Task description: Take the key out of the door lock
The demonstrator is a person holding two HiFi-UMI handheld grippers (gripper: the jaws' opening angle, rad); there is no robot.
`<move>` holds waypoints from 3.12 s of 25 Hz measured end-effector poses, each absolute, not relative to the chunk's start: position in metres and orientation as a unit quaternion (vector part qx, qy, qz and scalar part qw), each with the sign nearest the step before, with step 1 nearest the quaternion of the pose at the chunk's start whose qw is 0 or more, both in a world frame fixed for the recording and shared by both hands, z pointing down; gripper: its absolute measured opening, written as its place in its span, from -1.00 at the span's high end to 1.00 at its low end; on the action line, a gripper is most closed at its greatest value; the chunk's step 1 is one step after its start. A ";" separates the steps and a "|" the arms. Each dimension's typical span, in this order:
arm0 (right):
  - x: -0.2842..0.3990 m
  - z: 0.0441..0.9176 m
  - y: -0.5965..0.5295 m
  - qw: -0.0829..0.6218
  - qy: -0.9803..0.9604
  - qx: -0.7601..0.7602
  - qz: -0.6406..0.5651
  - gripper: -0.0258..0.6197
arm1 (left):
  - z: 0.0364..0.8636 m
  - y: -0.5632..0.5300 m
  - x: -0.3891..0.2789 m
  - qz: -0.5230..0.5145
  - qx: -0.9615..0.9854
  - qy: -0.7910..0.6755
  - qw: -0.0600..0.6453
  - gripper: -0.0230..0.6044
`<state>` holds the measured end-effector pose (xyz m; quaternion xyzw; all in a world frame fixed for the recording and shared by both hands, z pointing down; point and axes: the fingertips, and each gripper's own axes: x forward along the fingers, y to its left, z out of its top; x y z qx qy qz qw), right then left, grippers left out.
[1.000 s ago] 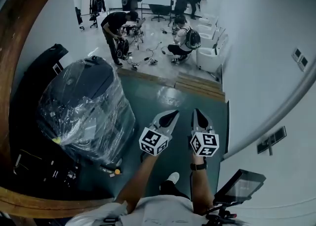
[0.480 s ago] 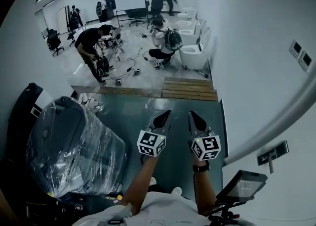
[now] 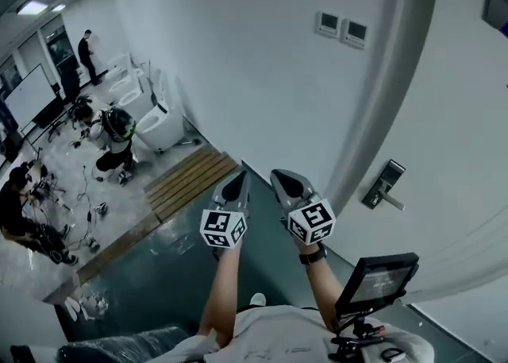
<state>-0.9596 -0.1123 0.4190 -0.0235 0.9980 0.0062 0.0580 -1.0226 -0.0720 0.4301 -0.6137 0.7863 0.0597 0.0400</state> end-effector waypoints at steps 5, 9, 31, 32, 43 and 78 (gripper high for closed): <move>-0.902 0.415 -0.156 0.075 0.989 -0.125 0.003 0.91 | 0.438 -0.158 -0.991 0.059 -0.716 0.695 0.019 0.93; -0.832 0.423 -0.216 0.059 0.966 -0.251 0.001 0.91 | 0.462 -0.226 -0.928 0.047 -0.781 0.623 -0.015 0.92; -0.660 0.409 -0.405 0.086 0.936 -0.339 0.025 0.90 | 0.412 -0.444 -0.767 0.009 -0.854 0.518 0.052 0.36; -0.659 0.409 -0.407 0.084 0.936 -0.341 0.024 0.90 | 0.410 -0.448 -0.767 0.011 -0.854 0.518 0.051 0.34; -0.644 0.442 -0.427 0.071 0.917 -0.390 -0.042 0.90 | 0.400 -0.490 -0.756 0.070 -0.873 0.482 0.031 0.32; -0.669 0.724 -0.400 0.060 0.835 -0.287 -0.465 0.75 | 0.419 -0.483 -0.761 0.097 -0.869 0.485 0.006 0.39</move>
